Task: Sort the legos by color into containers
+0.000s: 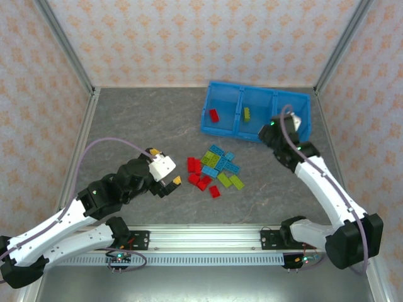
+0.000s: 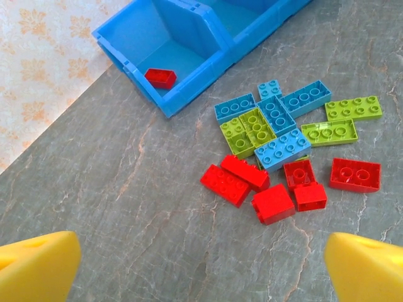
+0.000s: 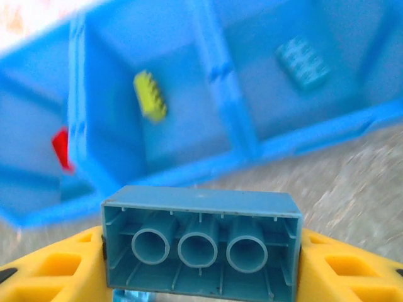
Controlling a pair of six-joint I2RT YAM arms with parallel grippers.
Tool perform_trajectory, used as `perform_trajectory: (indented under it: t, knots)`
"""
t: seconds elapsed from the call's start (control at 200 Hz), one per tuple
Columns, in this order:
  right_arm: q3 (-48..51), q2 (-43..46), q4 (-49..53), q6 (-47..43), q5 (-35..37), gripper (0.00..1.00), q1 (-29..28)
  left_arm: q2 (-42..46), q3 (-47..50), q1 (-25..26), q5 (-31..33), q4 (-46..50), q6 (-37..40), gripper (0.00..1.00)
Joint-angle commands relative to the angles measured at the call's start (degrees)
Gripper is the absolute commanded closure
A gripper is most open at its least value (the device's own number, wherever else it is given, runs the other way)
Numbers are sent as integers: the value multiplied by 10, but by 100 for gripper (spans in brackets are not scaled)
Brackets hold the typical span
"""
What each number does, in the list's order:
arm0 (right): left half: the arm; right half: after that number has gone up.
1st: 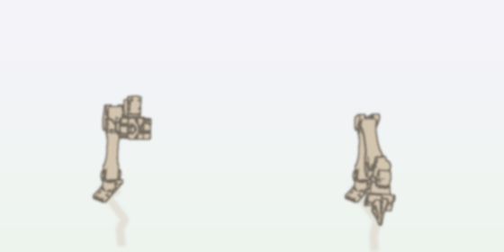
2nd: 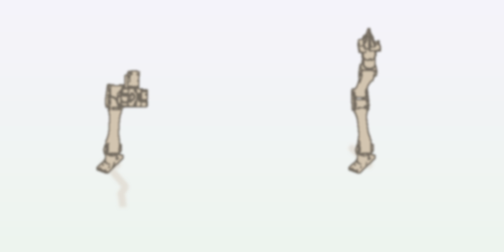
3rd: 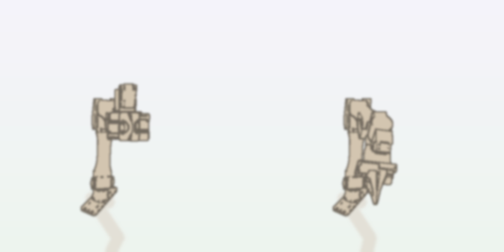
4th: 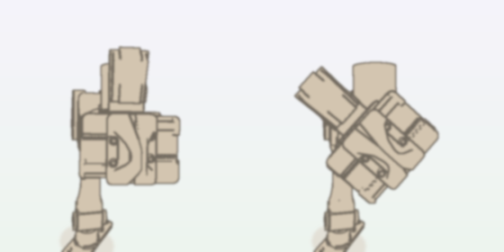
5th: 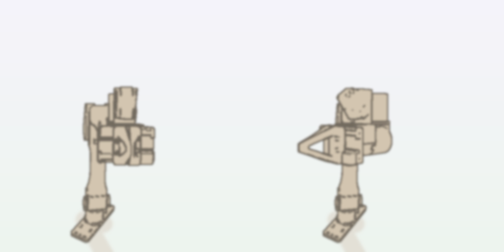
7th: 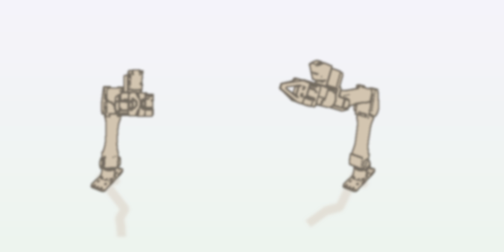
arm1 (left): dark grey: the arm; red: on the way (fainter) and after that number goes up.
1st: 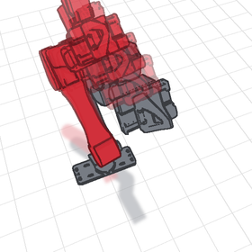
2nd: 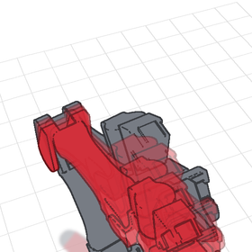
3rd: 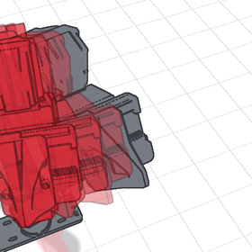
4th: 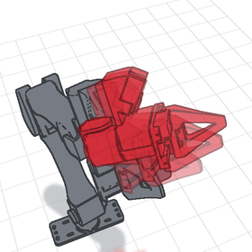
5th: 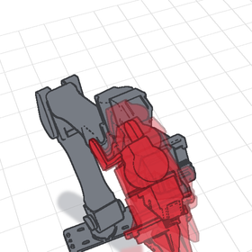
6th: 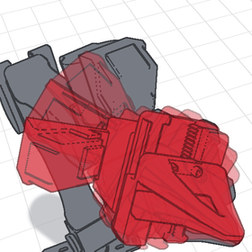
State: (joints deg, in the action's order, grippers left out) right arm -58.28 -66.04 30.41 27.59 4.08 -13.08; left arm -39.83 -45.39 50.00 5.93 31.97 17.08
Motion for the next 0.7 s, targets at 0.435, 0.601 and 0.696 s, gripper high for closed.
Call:
perform_trajectory:
  t: [0.435, 0.601, 0.696]
  knots:
    - [-345, -402, 86, 34, -106, 23, 196, 23, 18, -1, -15, -29, 13, 0]
    - [-307, -324, 82, 20, -133, 15, 196, 22, 19, -1, -14, -30, 17, 0]
    - [-251, -241, 84, -1, -140, 14, 192, 21, 19, -2, -15, -30, 17, 0]
